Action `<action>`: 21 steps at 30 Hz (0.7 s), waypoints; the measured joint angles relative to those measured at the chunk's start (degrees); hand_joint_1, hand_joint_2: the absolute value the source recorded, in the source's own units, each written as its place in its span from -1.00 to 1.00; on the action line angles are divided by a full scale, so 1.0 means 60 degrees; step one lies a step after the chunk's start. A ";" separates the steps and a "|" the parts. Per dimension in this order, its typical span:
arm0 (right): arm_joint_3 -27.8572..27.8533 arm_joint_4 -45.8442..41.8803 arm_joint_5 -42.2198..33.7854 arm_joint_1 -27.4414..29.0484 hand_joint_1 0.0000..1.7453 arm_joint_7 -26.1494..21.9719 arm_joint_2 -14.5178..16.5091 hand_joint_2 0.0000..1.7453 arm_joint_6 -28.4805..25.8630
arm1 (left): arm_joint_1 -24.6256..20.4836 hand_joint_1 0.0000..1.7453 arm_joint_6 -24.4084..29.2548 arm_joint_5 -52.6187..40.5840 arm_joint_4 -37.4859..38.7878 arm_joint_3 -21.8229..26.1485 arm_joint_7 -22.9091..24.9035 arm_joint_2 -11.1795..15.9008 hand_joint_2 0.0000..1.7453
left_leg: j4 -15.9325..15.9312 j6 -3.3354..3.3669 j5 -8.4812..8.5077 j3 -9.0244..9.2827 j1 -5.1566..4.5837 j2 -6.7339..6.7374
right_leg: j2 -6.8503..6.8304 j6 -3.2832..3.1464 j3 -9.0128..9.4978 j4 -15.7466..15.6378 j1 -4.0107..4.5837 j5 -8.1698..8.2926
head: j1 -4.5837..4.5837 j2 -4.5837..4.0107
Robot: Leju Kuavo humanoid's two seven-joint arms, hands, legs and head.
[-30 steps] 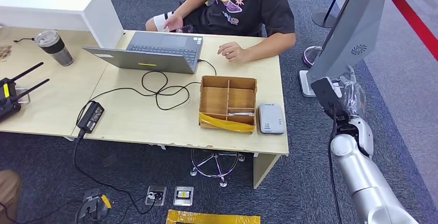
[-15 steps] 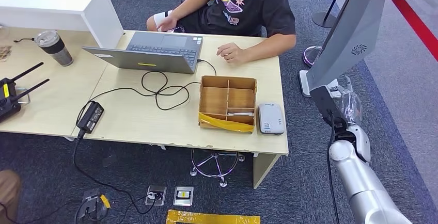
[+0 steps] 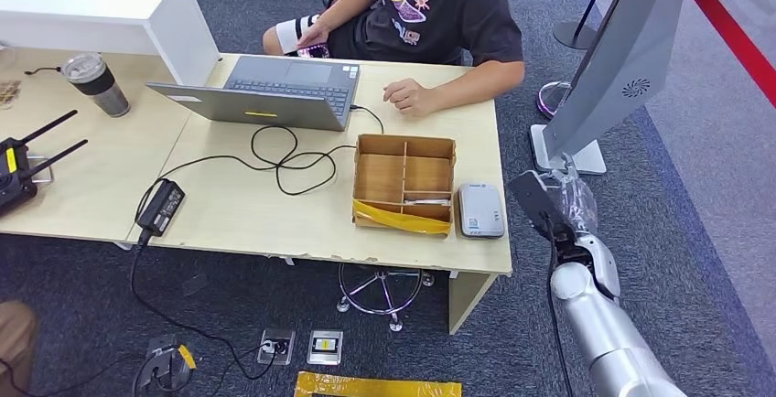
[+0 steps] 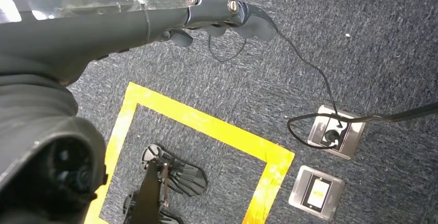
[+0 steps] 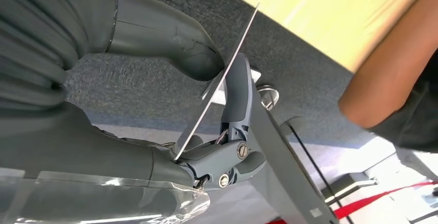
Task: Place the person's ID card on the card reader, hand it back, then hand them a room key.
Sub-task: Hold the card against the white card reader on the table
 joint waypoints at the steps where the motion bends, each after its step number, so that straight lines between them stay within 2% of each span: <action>1: 0.0047 0.0000 0.0042 0.0023 1.00 -0.0022 0.0046 1.00 0.0041 | 0.0000 -1.00 0.0000 -0.0006 0.0000 0.0000 0.0001 -0.0003 -1.00 | 0.0000 0.0000 0.0000 0.0000 0.0000 0.0000 | 0.0000 0.0000 0.0000 0.0000 0.0000 0.0000 | 0.0000 0.0000; 9: 0.0403 0.0000 0.0204 0.0199 1.00 -0.0011 0.0361 1.00 0.0229 | -0.0007 -1.00 0.0010 -0.0016 0.0000 0.0000 0.0001 -0.0023 -1.00 | 0.0000 -0.0001 0.0000 0.0003 0.0002 0.0000 | 0.0000 0.0000 0.0000 0.0001 0.0002 0.0000 | -0.0001 0.0000; 21: 0.0741 0.0020 0.0514 0.0365 1.00 0.0029 0.0495 1.00 0.0281 | -0.0007 -1.00 0.0004 -0.0012 0.0000 0.0000 0.0008 -0.0023 -1.00 | 0.0000 0.0000 0.0000 0.0002 0.0000 0.0000 | 0.0001 0.0000 -0.0001 0.0000 0.0000 0.0000 | 0.0000 0.0000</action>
